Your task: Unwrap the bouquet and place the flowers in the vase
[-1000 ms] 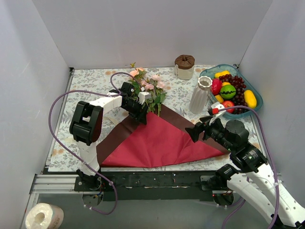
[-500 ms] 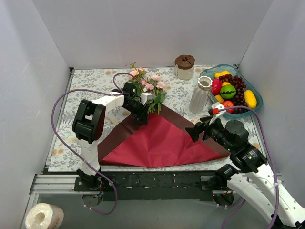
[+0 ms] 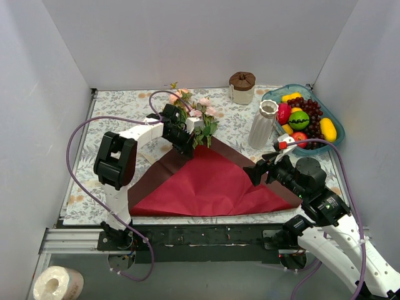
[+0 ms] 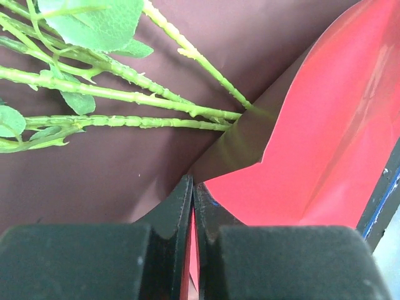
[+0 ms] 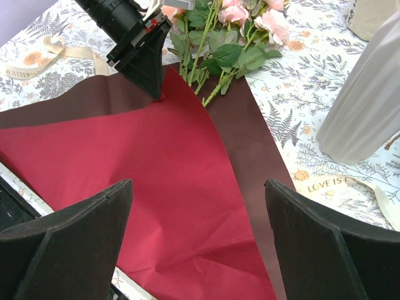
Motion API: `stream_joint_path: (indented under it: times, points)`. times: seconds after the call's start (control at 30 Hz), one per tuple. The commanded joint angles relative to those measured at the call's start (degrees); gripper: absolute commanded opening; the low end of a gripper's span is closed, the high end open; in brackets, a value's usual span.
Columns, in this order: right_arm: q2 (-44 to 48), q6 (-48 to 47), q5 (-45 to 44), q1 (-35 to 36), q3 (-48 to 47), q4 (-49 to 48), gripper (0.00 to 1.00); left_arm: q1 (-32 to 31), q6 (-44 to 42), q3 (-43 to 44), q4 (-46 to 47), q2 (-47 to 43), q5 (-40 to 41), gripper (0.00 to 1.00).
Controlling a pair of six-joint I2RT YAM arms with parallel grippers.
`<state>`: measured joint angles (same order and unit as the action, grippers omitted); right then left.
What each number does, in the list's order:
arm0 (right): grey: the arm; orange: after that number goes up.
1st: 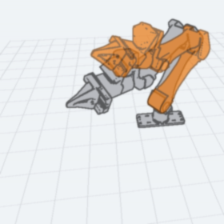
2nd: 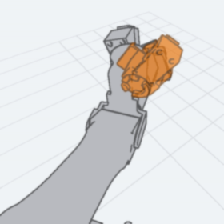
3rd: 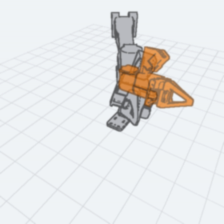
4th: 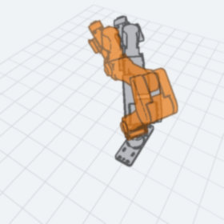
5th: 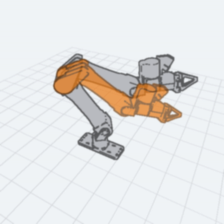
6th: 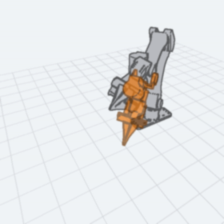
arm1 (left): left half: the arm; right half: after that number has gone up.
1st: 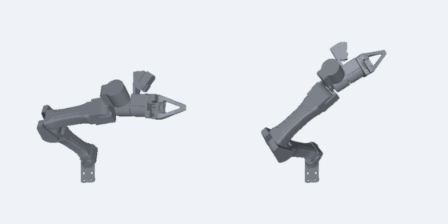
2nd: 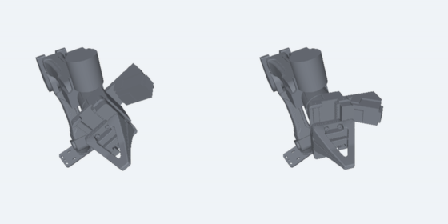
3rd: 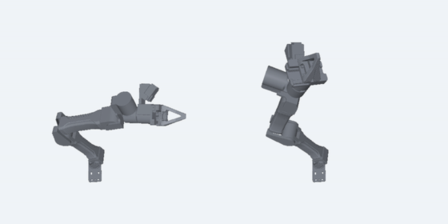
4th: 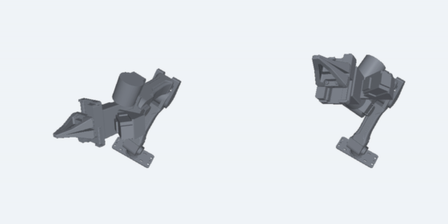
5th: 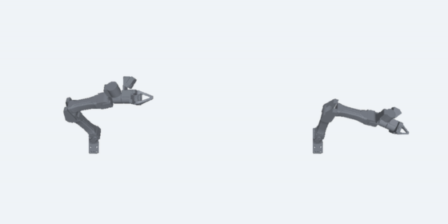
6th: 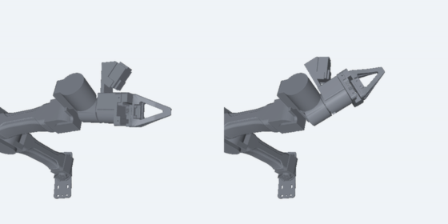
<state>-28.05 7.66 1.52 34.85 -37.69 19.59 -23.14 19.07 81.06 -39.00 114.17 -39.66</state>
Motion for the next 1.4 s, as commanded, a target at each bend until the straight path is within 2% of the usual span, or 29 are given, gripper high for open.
stream_joint_path:
  times: [0.0, 0.23, 0.37, 0.53, 0.6, 0.77, 0.8, 0.87, 0.9, 0.93, 1.0, 1.03, 1.2, 1.3, 1.37]
  points:
    - [0.9, 0.4, 0.2, 0.0, -2.4, -1.2, 0.93, -0.9, -1.2, 3.0, -1.9, -7.3, 1.6, 0.0]
    - [0.5, -0.9, -0.8, -0.1, -4.4, -1.2, 0.93, -5.3, -3.4, 4.4, -8.4, -18.5, 6.8, 0.0]
    - [-0.3, -1.8, -1.2, -0.1, -6.1, -1.8, 0.93, -11.7, -3.8, 4.3, -14.4, -26.3, 10.2, 0.0]
    - [-2.0, -2.0, -1.1, -0.1, -8.0, -2.6, 0.93, -17.6, -5.6, 5.5, -24.0, -32.2, 9.6, 0.0]
    - [-2.4, -2.0, -1.0, -0.1, -8.5, -2.5, 0.93, -22.0, -8.7, 6.0, -29.3, -34.9, 9.3, 0.0]
    - [-3.2, -1.2, 1.2, -0.1, -8.6, -2.5, 0.93, -27.3, -13.0, 10.4, -40.2, -36.1, 2.6, 0.0]
    - [-3.8, -1.4, 1.6, -0.1, -8.5, -2.2, 0.93, -27.7, -11.1, 11.0, -40.2, -36.5, 2.0, 0.04]
    - [-4.6, -1.8, 1.8, -0.1, -8.1, -1.6, 0.93, -28.9, -11.3, 11.9, -40.2, -37.6, -1.0, 0.09]
    - [-5.4, -2.5, 1.7, -0.1, -7.8, -1.4, 0.94, -29.4, -11.9, 12.5, -40.2, -38.9, -2.1, 0.16]
    - [-5.8, -2.5, 1.7, -0.1, -7.7, -0.9, 0.94, -29.8, -12.1, 13.2, -40.2, -39.4, -3.4, 0.18]
    - [-6.8, -2.4, 2.1, -0.1, -6.8, -0.6, 0.94, -29.9, -11.6, 16.9, -40.2, -38.8, -7.8, 0.17]
    - [-7.3, -2.1, 2.6, 0.0, -6.3, -0.8, 0.94, -29.9, -10.4, 18.4, -40.2, -38.3, -9.2, 0.13]
    - [-10.6, -0.5, 10.7, 0.0, -3.2, -3.2, 0.91, -30.6, -8.6, 23.9, -40.3, -37.8, -16.0, 0.13]
    - [-11.1, -0.5, 13.0, 0.0, -2.4, -3.7, 0.89, -30.7, -8.3, 23.8, -40.3, -38.6, -16.7, 0.13]
    - [-11.3, -1.1, 13.7, 0.0, -2.9, -3.1, 0.89, -30.7, -9.0, 24.1, -40.2, -39.0, -15.5, 0.09]
